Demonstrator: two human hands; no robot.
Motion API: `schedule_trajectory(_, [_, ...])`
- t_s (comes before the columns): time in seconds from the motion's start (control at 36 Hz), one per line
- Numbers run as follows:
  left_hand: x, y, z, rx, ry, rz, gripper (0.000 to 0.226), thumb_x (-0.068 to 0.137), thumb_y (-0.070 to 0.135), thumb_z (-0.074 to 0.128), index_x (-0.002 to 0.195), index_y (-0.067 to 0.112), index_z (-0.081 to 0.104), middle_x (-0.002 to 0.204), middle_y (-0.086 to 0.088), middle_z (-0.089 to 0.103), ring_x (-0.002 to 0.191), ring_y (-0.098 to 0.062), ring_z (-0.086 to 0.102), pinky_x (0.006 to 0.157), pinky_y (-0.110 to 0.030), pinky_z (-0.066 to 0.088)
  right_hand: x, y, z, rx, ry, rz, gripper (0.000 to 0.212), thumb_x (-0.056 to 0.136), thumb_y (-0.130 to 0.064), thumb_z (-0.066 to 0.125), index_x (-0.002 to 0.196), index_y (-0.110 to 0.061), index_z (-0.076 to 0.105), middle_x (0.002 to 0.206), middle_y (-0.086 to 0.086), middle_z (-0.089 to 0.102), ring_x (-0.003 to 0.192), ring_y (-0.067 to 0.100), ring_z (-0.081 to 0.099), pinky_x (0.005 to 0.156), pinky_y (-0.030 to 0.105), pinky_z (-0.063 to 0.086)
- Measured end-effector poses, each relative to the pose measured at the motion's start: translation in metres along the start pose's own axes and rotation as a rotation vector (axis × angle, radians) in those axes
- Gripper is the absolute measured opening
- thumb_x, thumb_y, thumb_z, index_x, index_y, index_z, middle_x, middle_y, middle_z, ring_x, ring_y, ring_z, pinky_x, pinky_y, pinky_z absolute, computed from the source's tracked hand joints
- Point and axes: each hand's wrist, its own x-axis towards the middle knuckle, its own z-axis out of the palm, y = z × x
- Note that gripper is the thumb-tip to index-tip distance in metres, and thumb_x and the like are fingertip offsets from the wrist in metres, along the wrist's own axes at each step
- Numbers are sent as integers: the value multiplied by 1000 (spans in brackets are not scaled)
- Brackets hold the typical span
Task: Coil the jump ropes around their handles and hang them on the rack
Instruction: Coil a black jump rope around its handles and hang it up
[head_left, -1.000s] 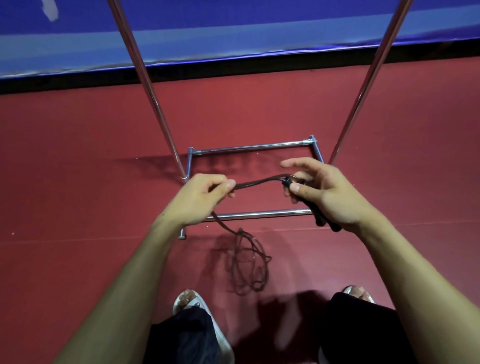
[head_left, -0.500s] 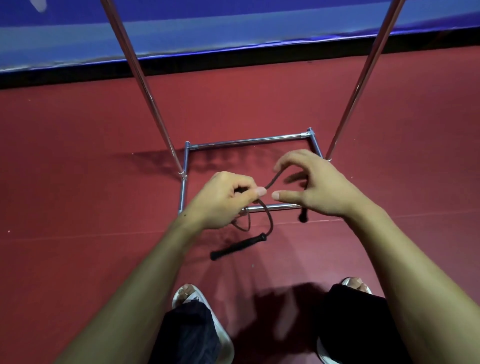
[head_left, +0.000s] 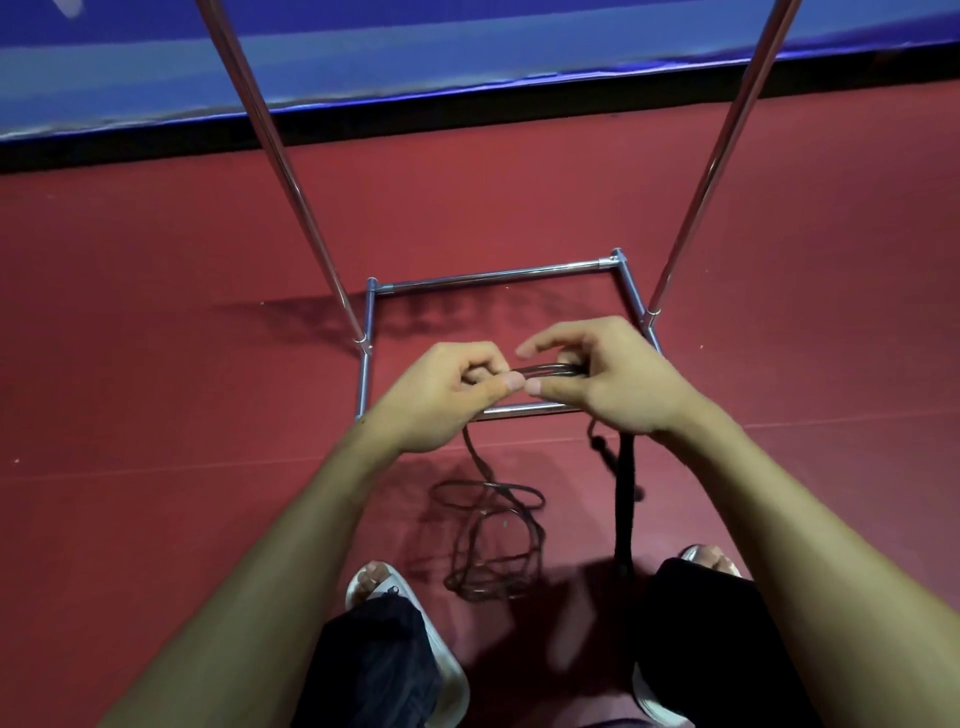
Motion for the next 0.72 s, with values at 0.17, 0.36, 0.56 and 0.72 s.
schedule_trajectory(0.17, [-13, -35, -28, 189, -22, -102, 28, 90, 36, 61, 71, 16, 57, 56, 11, 42, 55, -5, 36, 55, -26, 32, -11, 7, -23, -49, 183, 17, 8, 80, -17, 79, 75, -16, 72, 49, -16, 55, 48, -2, 45, 51, 10, 34])
schedule_trajectory(0.36, [-19, -48, -39, 438, 73, -116, 24, 94, 26, 61, 72, 24, 53, 61, 3, 50, 58, -9, 43, 60, -30, 35, -14, 17, -36, -175, 206, 39, 9, 83, -19, 78, 77, -17, 70, 47, -20, 54, 45, -1, 49, 48, 9, 35])
schedule_trajectory(0.56, [-6, -23, -10, 391, -9, 82, 25, 91, 30, 52, 67, 27, 47, 59, 7, 45, 61, -10, 42, 59, -22, 32, -11, 20, -22, -220, -32, 87, 56, 68, -43, 84, 118, -39, 60, 75, -9, 68, 61, 5, 64, 67, 23, 55])
schedule_trajectory(0.72, [1, -13, 10, 362, -82, 162, 19, 85, 20, 52, 81, 6, 64, 71, 3, 55, 68, -15, 48, 62, -27, 37, 3, 8, 24, -147, -83, -55, 47, 85, -32, 74, 127, -25, 53, 57, -2, 54, 51, 8, 45, 57, 24, 39])
